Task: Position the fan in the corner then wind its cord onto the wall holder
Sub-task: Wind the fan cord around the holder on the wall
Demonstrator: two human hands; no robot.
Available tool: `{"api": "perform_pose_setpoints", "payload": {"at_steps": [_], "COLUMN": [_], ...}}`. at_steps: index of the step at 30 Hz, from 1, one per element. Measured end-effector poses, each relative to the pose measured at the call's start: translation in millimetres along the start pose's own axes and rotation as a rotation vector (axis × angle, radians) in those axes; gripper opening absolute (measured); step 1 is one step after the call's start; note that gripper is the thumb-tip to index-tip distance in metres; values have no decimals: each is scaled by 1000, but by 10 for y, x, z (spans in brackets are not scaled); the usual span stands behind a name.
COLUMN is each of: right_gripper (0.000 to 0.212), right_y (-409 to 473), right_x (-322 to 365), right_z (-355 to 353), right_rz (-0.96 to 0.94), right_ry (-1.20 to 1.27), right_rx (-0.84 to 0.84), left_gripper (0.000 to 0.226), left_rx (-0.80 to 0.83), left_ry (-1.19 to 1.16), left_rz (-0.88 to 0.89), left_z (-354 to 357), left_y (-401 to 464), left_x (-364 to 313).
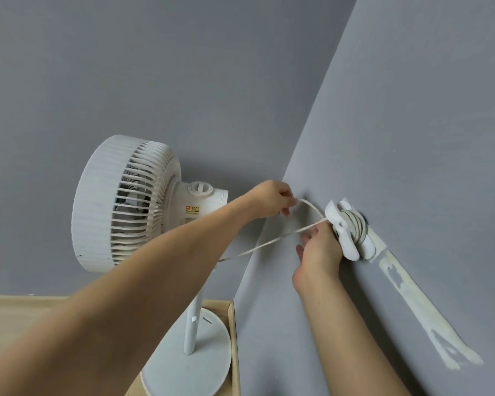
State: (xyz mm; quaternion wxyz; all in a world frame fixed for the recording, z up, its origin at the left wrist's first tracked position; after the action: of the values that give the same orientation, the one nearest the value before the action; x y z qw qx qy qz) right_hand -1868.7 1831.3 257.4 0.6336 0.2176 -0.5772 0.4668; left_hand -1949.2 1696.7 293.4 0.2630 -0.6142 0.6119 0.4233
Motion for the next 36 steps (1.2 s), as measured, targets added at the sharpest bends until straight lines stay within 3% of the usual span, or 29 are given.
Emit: {"api": "perform_pose_setpoints", "payload": {"at_steps": [4,7,10,16,24,30,36], "right_gripper": [21,21,33,33,41,36,33], "right_y": [-205,-366,-496,-818,-1019,-1066,-1021], "right_x": [32,30,76,260,294,373,392], "right_z": [-64,-107,-159,-354,-666,-827,-946], "right_rz": [134,197,248,315,372,384,278], "right_ry": [-88,-160,-136,-38,274,446,451], "right_rx": [51,145,209,331,365,376,307], "left_gripper": [18,15,13,14,23,31,26], "left_rx": [-121,-148,-126,22,238,297,299], "left_ry": [-1,14,49,251,677,753,725], "left_rz": [83,175,283,358,355,364,351], "left_z": [-340,-480,-510,-305,22,216,243], "left_y": [15,-123,-354,-769,-1131,-1227,-1237], "left_x": [-471,-897,-1292,-1810,-1903,-1841,-1853]}}
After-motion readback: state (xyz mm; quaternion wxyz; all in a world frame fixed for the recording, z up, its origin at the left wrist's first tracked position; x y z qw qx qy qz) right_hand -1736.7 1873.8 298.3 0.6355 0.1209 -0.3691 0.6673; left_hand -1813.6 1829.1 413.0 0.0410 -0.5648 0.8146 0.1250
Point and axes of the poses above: each hand's wrist, its own y-axis towards the middle knuckle, its own z-axis out of the palm, x = y × z, the point moved 8 cm from there along y, towards the middle knuckle, and after that the axes turned 12 degrees about -x, right-handed, at the moved point
